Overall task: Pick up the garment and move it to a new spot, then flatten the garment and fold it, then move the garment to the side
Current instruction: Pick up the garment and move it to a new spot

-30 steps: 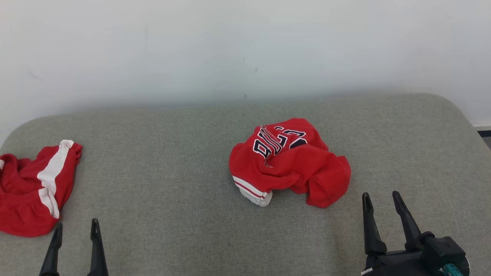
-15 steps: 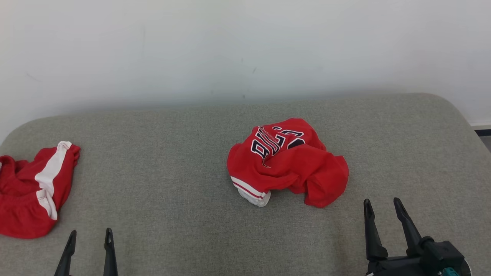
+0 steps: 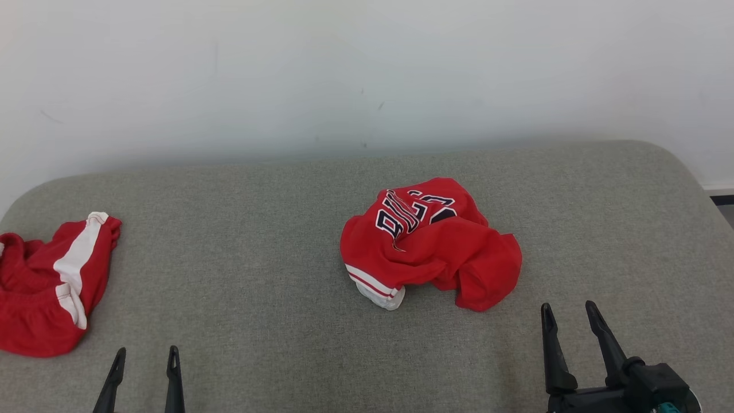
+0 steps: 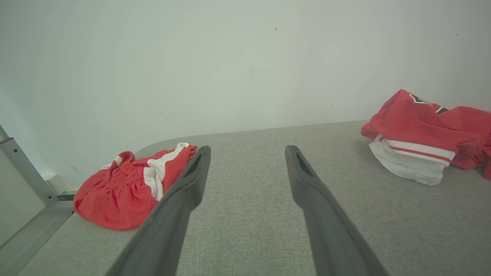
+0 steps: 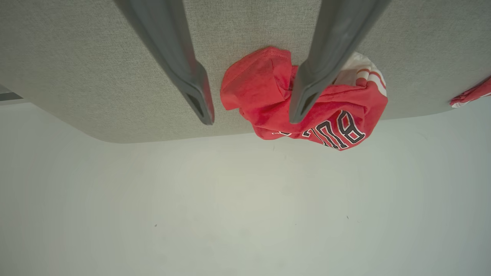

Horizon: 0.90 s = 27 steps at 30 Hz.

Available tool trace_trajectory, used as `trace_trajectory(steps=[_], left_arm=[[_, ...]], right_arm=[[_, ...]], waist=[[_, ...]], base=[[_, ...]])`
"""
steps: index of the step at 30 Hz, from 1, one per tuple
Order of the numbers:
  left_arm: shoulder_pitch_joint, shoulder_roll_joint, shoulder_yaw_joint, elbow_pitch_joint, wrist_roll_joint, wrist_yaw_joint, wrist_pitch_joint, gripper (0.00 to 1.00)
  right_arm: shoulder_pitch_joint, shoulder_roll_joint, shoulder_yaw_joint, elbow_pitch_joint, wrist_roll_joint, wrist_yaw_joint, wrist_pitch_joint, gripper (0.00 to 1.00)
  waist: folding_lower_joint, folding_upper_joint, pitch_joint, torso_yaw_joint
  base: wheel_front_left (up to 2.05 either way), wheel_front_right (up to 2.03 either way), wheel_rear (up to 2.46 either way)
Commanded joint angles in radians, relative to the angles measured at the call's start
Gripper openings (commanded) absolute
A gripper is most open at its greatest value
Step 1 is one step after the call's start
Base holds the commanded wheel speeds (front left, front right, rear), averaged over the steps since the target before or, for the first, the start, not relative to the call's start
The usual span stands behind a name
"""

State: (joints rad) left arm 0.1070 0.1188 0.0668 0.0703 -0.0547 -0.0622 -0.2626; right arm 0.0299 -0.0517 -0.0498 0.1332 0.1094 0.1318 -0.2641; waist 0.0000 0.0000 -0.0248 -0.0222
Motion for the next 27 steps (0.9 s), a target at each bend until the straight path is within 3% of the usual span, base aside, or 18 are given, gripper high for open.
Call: trace_trajectory(steps=[1, 27], left_arm=[[0.000, -0.002, 0.003, 0.001, 0.004, -0.004, -0.003, 1.00], [-0.003, -0.016, 0.017, 0.009, 0.017, -0.018, -0.003, 1.00]], right_arm=[[0.008, 0.003, 0.001, 0.001, -0.005, -0.002, -0.001, 1.00], [0.012, 0.003, 0.007, 0.010, -0.006, -0.002, -0.001, 1.00]], waist=[[0.0000, 0.0000, -0.001, 0.000], [0.0000, 0.0000, 0.004, 0.006]], base=[[0.00, 0.00, 0.00], [0.00, 0.00, 0.00]])
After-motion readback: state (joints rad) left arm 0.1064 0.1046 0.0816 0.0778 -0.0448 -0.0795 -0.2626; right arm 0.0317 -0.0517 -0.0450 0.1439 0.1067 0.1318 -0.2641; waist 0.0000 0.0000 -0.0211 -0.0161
